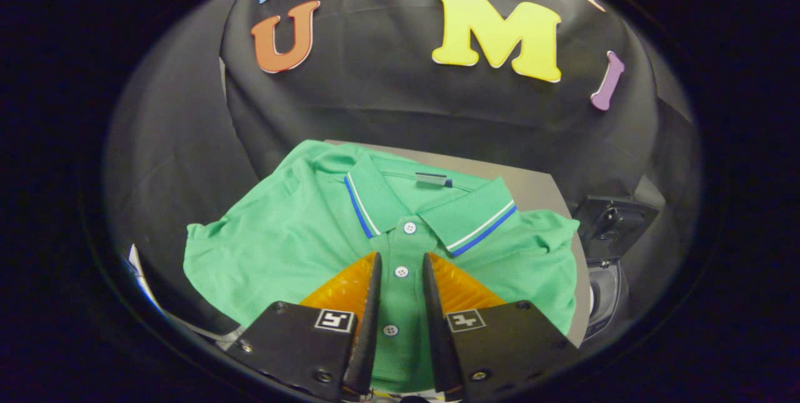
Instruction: Put the clothes into the washing machine and then close the washing machine lid.
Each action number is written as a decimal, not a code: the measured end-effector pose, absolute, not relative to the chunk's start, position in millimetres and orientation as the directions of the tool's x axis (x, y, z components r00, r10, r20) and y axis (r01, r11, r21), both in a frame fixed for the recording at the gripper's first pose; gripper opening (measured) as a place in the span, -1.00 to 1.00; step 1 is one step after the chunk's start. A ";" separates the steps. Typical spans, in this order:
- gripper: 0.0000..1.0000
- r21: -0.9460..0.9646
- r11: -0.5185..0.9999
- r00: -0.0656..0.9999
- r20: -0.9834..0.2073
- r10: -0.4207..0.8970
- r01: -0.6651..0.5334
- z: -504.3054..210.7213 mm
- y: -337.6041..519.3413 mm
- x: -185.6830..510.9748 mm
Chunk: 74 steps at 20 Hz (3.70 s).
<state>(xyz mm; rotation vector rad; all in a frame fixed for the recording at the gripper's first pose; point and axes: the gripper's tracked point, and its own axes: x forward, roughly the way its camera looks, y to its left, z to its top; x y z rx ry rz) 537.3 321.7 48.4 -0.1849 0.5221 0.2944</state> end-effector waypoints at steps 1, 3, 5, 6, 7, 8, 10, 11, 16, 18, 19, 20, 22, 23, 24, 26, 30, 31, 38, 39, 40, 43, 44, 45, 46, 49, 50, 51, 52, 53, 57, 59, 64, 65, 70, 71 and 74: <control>-0.28 -0.086 0.944 0.823 -0.519 0.232 -0.320 49.6 319.8 537.4; -0.71 -0.075 0.943 0.819 -0.521 0.241 -0.326 51.0 317.8 538.2; -0.81 -0.064 0.941 0.815 -0.522 0.253 -0.333 53.4 315.6 533.7; -0.84 -0.046 0.942 0.816 -0.516 0.261 -0.331 52.9 314.1 530.6; -0.85 -0.026 0.943 0.817 -0.509 0.273 -0.331 52.5 313.1 528.1; -0.86 -0.007 0.943 0.816 -0.503 0.284 -0.333 52.8 310.3 523.1; -0.86 0.014 0.937 0.813 -0.493 0.311 -0.349 52.5 297.3 503.9; -0.86 0.021 0.934 0.816 -0.480 0.322 -0.357 55.6 290.1 495.3; -0.86 0.033 0.918 0.844 -0.380 0.377 -0.395 87.5 261.9 445.9; -0.86 0.048 0.913 0.853 -0.339 0.397 -0.406 106.8 246.6 426.3; -0.86 0.052 0.911 0.859 -0.314 0.404 -0.409 117.4 237.8 417.5; -0.87 0.052 0.912 0.868 -0.289 0.404 -0.407 128.5 227.1 409.3; -0.86 0.045 0.916 0.886 -0.240 0.397 -0.399 149.7 203.9 392.2; -0.86 0.042 0.918 0.894 -0.216 0.393 -0.394 160.3 190.9 383.9; -0.87 0.042 0.922 0.902 -0.196 0.385 -0.385 169.8 176.7 373.4; -0.87 0.050 0.930 0.917 -0.156 0.367 -0.364 187.3 147.5 357.5; -0.87 0.061 0.950 0.947 -0.089 0.309 -0.305 223.5 82.7 339.0; -0.87 0.063 0.956 0.954 -0.075 0.292 -0.288 233.1 66.9 337.0; -0.87 0.080 0.982 0.985 -0.018 0.171 -0.169 273.0 -38.9 357.9; -0.87 0.077 0.984 0.987 -0.017 0.162 -0.161 274.2 -49.8 365.7; -0.87 0.077 0.985 0.987 -0.023 0.156 -0.154 273.3 -62.5 376.2; -0.86 0.064 0.985 0.986 -0.045 0.162 -0.159 263.0 -83.9 406.0; -0.87 0.059 0.985 0.985 -0.056 0.166 -0.162 258.1 -89.0 415.9; -0.87 0.058 0.984 0.982 -0.071 0.173 -0.169 251.3 -92.3 426.8; -0.87 0.062 0.982 0.979 -0.089 0.183 -0.178 243.0 -94.3 439.2; -0.87 0.073 0.979 0.968 -0.147 0.201 -0.192 212.8 -99.8 476.3; -0.86 0.077 0.977 0.963 -0.169 0.211 -0.201 201.9 -101.0 486.6; -0.86 0.080 0.975 0.957 -0.189 0.219 -0.207 190.0 -103.3 496.5; -0.86 0.081 0.974 0.952 -0.209 0.223 -0.211 177.9 -104.2 506.9; -0.87 0.079 0.973 0.946 -0.230 0.227 -0.215 165.2 -104.3 517.7; -0.86 0.057 0.972 0.920 -0.313 0.236 -0.229 114.3 -105.5 554.8; -0.86 0.046 0.970 0.902 -0.359 0.240 -0.240 87.1 -104.3 570.1; -0.87 0.031 0.968 0.854 -0.465 0.234 -0.249 20.8 -98.0 602.9; -0.86 0.031 0.968 0.842 -0.488 0.232 -0.249 7.4 -93.7 609.5; -0.87 0.026 0.970 0.786 -0.581 0.211 -0.242 -56.2 -78.8 635.1; -0.87 0.027 0.971 0.774 -0.599 0.207 -0.239 -70.6 -75.6 638.3; -0.87 0.023 0.976 0.738 -0.650 0.180 -0.218 -105.1 -72.8 647.5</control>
